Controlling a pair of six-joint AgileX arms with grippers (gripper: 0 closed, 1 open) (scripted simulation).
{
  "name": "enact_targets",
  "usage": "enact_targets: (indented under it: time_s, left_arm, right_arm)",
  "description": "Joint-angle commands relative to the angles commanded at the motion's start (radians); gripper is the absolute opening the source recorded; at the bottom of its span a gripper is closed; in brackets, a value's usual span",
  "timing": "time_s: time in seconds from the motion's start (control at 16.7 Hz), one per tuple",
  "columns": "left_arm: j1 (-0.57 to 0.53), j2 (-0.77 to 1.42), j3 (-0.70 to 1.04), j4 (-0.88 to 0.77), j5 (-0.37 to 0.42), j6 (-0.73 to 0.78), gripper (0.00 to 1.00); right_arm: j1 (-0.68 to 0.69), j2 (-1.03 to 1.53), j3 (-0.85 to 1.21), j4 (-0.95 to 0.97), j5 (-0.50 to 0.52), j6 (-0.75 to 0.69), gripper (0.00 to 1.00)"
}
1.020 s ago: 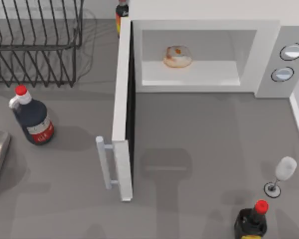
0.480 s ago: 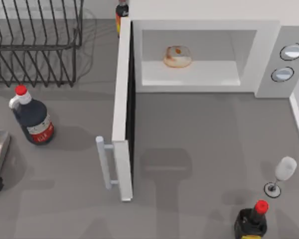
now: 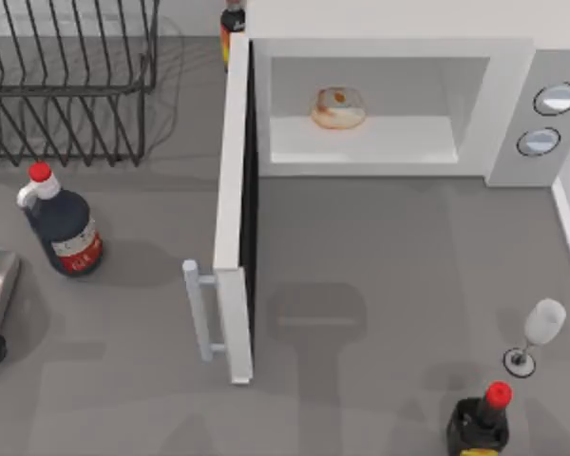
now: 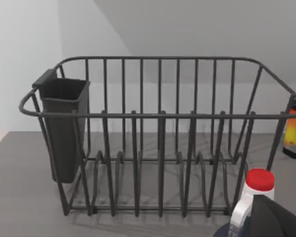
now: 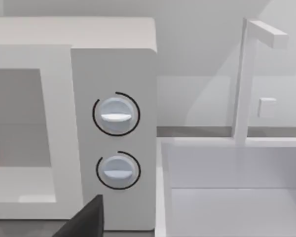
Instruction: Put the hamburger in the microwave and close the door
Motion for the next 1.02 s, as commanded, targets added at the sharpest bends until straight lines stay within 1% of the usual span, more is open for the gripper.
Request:
enact_targets:
  time_s: [0.3,0.6,0.84,1.02]
  left_arm:
    - [0.042,0.0,0.033,-0.033,0.042,0.0,0.0]
    - [0.028,0.013,0.043,-0.039,0.037,-0.006,0.0]
    - [-0.076,0.165,0.161,-0.113,-0.019,-0.073,0.0]
    - [-0.189,0.389,0.292,-0.201,-0.095,-0.152,0.0]
  right_arm:
    - [0.0,0.0,0.0,0.0,0.0,0.0,1.0]
    - [0.0,0.0,0.0,0.0,0.0,0.0,1.0]
    - [0.0,0.0,0.0,0.0,0.0,0.0,1.0]
    - [0.0,0.0,0.0,0.0,0.0,0.0,1.0]
